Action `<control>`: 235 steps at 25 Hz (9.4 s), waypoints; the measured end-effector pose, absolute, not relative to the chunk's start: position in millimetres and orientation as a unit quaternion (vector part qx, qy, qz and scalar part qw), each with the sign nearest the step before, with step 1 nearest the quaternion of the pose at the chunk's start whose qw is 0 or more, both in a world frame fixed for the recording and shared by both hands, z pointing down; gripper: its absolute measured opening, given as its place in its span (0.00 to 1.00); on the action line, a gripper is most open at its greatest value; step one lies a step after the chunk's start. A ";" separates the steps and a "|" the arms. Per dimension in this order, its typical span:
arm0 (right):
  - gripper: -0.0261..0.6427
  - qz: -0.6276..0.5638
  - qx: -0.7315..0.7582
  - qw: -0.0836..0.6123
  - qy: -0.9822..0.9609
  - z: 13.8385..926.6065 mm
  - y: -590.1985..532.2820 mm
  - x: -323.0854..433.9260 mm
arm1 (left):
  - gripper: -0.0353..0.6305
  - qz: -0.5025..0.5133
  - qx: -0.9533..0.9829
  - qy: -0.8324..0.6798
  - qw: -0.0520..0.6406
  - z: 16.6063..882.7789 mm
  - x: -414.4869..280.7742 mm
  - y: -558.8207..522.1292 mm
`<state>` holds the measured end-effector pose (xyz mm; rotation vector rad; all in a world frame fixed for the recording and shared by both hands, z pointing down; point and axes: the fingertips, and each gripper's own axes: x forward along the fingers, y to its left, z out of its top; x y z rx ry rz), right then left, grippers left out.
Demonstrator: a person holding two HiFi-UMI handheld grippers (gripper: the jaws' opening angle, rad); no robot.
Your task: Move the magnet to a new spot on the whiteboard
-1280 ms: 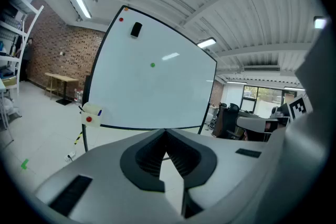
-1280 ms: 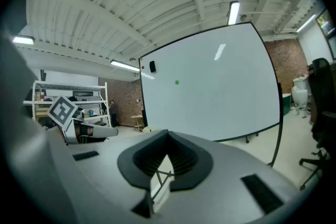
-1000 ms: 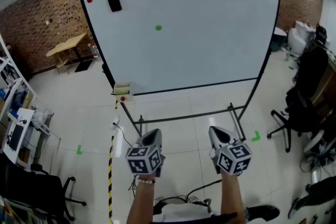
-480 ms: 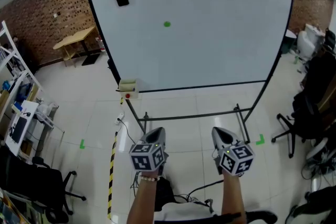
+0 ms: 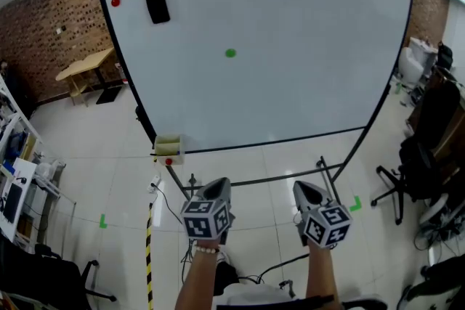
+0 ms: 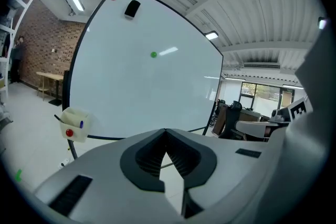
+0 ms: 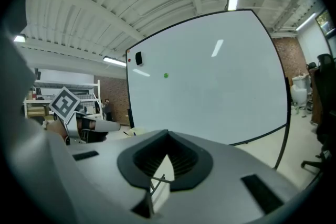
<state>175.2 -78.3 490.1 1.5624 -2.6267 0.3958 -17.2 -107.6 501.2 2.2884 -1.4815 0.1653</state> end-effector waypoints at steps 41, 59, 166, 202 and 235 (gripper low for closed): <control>0.32 -0.077 0.512 0.026 -0.855 320.5 -385.2 25.1 | 0.05 0.031 0.815 -0.542 0.202 455.9 -104.6 -336.2; 0.33 -0.187 0.561 0.086 -0.802 289.2 -433.2 -5.3 | 0.05 0.027 0.808 -0.556 0.195 450.6 -121.6 -339.3; 0.23 0.062 0.548 0.059 -0.832 429.2 -332.2 123.1 | 0.05 0.063 0.833 -0.525 0.162 454.7 -46.4 -329.3; 0.24 -0.215 0.541 0.118 -0.804 267.1 -429.2 17.7 | 0.05 0.040 0.822 -0.540 0.176 447.5 -78.1 -341.6; 0.22 -0.062 0.578 0.079 -0.809 343.7 -388.5 48.6 | 0.05 0.053 0.844 -0.496 0.195 473.6 -99.8 -342.8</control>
